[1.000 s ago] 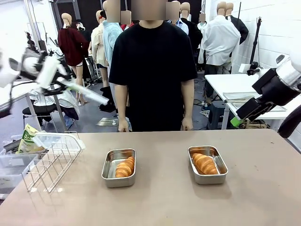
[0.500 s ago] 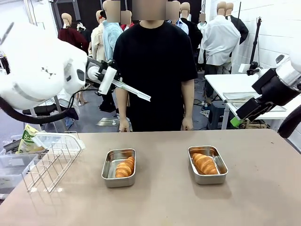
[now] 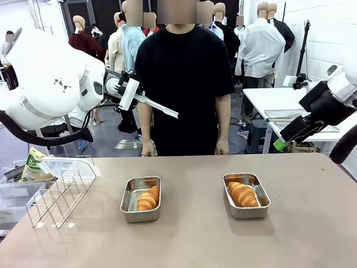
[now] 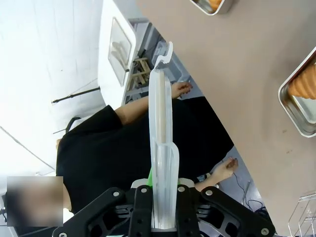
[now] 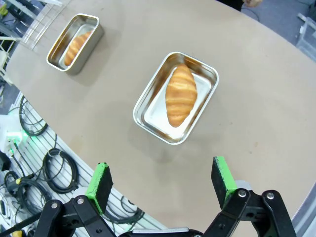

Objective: Place the bread in airtight containers.
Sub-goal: Pick up one Airtight Container lid and hand it to the human, then release when the human grabs the Airtight Container lid.

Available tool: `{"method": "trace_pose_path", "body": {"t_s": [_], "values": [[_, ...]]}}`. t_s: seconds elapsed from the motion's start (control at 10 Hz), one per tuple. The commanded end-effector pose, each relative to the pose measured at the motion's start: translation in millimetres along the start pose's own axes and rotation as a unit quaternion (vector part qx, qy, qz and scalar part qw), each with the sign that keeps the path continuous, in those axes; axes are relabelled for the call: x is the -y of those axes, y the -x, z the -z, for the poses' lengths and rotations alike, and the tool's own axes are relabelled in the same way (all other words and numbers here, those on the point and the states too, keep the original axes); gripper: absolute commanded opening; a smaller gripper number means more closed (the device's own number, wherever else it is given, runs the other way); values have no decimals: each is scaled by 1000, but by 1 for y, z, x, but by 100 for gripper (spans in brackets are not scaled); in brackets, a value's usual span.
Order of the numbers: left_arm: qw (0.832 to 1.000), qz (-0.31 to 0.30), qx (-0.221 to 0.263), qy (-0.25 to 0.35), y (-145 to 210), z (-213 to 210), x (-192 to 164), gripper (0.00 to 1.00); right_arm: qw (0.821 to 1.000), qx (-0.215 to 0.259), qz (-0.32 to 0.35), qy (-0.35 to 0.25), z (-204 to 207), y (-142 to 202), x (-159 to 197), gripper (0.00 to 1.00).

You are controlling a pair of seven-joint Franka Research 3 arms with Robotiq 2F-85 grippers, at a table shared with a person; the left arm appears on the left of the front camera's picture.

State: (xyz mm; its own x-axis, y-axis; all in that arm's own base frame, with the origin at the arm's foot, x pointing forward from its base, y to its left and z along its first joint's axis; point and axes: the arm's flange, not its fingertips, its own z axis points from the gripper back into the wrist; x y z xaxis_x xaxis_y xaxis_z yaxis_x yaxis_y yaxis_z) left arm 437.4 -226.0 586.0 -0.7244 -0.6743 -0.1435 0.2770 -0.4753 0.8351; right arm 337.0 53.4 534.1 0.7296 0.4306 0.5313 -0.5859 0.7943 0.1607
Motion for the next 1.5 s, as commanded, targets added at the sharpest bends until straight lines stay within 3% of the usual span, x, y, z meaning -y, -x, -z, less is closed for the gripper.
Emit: {"method": "trace_pose_path", "body": {"t_s": [0.0, 1.4], "values": [[1000, 6, 1, -1, -4, -1, -3, 0, 1000, 2, 2, -7, 1, 0, 0, 100], [1000, 6, 1, -1, -4, -1, -3, 0, 1000, 2, 2, -7, 1, 0, 0, 100]]}}
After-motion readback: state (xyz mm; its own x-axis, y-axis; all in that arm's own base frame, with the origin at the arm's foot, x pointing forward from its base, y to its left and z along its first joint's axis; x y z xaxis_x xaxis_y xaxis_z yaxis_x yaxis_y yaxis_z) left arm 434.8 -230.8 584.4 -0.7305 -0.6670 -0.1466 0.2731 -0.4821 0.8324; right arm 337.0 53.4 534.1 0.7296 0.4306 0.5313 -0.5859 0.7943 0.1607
